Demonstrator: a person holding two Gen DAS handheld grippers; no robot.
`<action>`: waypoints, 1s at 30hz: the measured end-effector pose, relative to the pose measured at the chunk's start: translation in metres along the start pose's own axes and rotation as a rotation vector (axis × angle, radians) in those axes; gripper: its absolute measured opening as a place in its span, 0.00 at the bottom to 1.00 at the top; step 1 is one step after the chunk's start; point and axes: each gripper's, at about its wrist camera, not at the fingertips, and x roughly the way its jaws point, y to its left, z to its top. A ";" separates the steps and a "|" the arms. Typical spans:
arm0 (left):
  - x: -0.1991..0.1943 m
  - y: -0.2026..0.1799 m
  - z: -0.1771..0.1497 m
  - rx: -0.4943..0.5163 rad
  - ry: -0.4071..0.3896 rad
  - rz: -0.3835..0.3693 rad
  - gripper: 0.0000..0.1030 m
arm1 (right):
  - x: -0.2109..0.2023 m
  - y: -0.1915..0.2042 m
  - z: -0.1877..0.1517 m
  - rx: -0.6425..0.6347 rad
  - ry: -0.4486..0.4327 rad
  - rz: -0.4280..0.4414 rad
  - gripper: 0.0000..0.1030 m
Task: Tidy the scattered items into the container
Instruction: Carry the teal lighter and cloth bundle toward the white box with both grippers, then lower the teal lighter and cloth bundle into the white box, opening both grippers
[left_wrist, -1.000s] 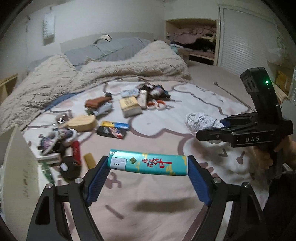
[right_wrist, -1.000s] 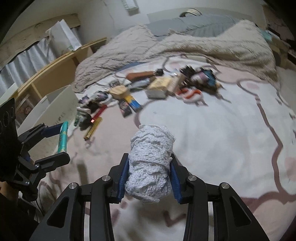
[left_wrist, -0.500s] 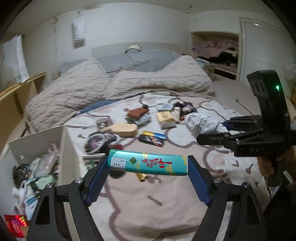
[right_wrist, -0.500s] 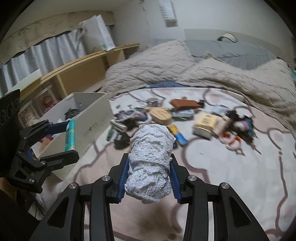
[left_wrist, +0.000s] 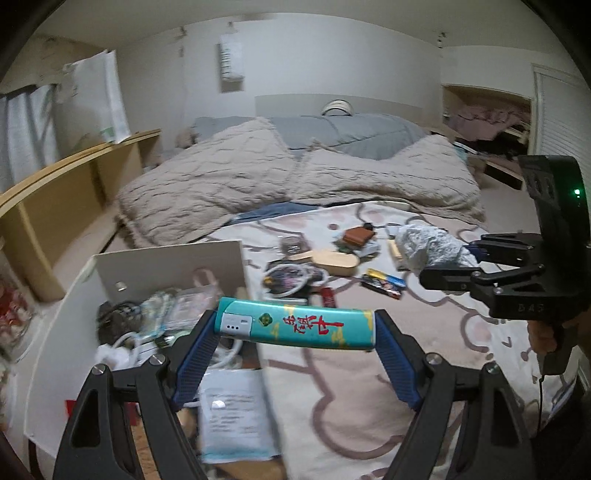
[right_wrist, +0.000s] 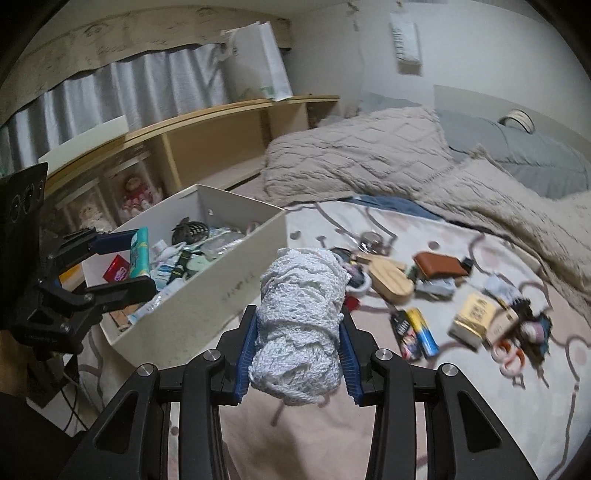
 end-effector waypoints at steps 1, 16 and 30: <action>-0.003 0.007 -0.001 -0.004 -0.003 0.015 0.80 | 0.002 0.004 0.002 -0.011 0.003 0.004 0.40; -0.032 0.113 -0.023 -0.146 0.018 0.205 0.80 | 0.037 0.044 0.033 -0.069 0.051 0.083 0.40; 0.010 0.192 -0.041 -0.363 0.185 0.207 0.80 | 0.093 0.090 0.062 -0.080 0.143 0.198 0.40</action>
